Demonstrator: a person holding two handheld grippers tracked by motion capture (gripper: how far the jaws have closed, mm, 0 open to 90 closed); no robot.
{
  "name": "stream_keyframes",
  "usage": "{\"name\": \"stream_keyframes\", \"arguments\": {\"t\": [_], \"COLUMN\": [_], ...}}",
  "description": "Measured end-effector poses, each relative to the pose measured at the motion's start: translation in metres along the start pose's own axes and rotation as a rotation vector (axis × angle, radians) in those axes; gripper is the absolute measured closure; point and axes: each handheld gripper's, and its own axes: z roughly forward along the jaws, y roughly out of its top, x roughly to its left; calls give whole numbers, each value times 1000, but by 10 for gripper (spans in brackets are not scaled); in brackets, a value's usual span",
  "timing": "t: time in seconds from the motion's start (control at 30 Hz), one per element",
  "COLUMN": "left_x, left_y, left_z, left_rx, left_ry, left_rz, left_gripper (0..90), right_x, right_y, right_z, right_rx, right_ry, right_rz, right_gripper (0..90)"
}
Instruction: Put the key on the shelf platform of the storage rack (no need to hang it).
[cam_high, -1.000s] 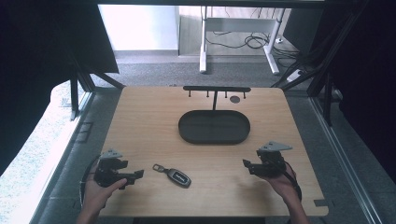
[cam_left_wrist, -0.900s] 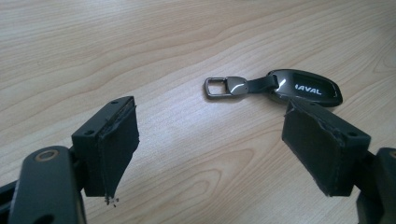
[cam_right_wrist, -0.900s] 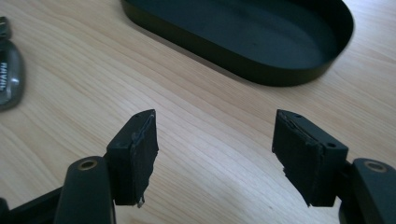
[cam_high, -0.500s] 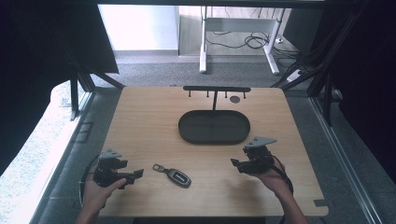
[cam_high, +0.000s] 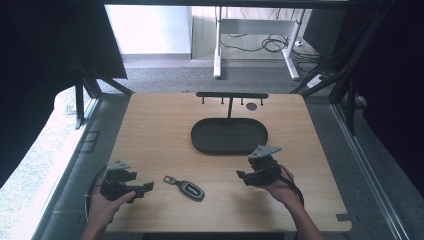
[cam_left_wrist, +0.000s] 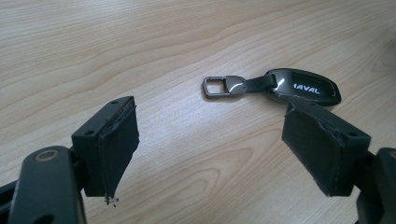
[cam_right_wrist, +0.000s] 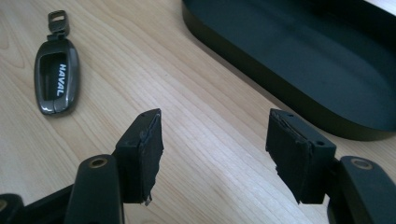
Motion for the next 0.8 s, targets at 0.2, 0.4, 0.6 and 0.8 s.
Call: {"name": "stream_keyframes", "arguments": {"t": [0.2, 0.4, 0.6, 0.8], "left_x": [0, -1, -1, -2], "left_y": [0, 0, 0, 0], "left_z": [-1, 0, 1, 1], "left_rx": [-2, 0, 1, 5], "left_ry": [0, -1, 0, -3], "left_rz": [-2, -1, 4, 6], "left_gripper": [189, 189, 189, 189], "right_x": [7, 13, 21, 26], "right_y": [6, 13, 16, 19], "right_z": [6, 13, 20, 26], "right_rx": [15, 30, 50, 51], "right_ry": [17, 34, 56, 75], "right_rz": [-27, -49, -68, -76], "right_gripper": [369, 371, 379, 379]}}
